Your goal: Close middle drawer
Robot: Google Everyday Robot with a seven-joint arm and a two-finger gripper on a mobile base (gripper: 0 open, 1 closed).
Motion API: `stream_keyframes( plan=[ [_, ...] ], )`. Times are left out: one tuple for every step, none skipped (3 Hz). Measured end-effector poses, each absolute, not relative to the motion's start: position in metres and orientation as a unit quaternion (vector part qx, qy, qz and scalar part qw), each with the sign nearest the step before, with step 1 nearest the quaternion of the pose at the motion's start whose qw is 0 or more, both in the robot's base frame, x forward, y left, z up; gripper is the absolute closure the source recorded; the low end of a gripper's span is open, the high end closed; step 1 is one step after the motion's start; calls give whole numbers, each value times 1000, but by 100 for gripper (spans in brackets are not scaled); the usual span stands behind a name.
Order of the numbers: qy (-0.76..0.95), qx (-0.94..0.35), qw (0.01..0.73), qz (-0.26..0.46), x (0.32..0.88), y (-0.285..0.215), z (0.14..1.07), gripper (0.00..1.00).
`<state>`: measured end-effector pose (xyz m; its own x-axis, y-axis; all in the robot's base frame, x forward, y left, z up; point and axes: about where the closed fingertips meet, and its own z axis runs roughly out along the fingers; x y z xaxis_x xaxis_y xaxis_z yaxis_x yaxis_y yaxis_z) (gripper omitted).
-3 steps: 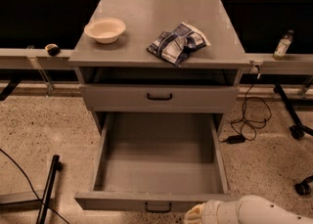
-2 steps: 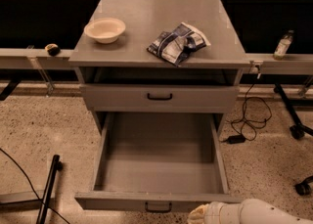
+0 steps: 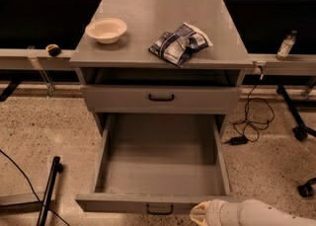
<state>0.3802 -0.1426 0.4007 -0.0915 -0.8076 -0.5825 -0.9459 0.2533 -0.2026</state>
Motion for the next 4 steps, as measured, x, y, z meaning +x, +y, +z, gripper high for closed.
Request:
stream_keyframes(
  plan=[
    [729,-598,314,113,390,-140,399,100],
    [727,-595,326,105,406,-142,402,100],
    [724,-587,352,87,447,-151,415,100],
    [723,-585,357,85,458,-152,417,100]
  ],
)
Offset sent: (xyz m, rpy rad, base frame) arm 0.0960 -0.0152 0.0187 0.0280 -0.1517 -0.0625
